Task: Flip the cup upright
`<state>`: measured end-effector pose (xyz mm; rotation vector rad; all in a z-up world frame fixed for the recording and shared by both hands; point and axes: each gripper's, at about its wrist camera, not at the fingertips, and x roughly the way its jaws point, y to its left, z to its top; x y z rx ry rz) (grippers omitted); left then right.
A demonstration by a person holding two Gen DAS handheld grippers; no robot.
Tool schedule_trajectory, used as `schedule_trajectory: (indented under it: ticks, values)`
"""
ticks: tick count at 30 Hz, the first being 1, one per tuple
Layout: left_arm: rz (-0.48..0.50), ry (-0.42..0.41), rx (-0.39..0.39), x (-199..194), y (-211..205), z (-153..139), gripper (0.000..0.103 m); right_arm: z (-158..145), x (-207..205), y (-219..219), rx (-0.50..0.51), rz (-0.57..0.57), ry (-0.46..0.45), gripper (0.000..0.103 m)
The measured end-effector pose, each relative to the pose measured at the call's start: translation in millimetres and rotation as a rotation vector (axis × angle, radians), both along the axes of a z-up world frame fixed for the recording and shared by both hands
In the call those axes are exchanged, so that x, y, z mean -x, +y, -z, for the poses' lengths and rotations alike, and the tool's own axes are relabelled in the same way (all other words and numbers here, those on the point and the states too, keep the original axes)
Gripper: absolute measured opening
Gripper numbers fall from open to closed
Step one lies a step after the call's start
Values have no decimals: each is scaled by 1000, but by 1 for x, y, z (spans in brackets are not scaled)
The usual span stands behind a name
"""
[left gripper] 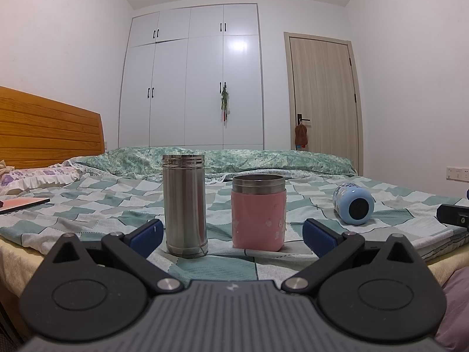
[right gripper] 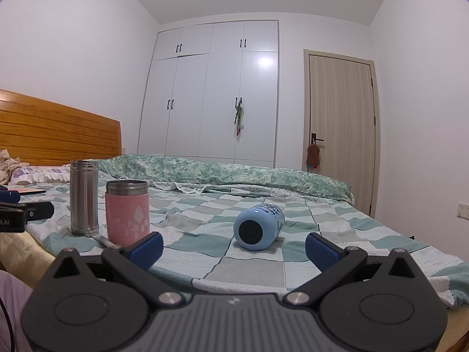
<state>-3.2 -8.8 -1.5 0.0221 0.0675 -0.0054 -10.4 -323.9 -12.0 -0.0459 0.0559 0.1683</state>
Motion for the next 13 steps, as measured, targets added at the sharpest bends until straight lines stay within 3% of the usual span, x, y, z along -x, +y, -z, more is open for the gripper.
schedule_trajectory:
  ticks: [13]
  values:
    - [6,-8,8,1,0,-4,103,0,0,0,1,0,1,103]
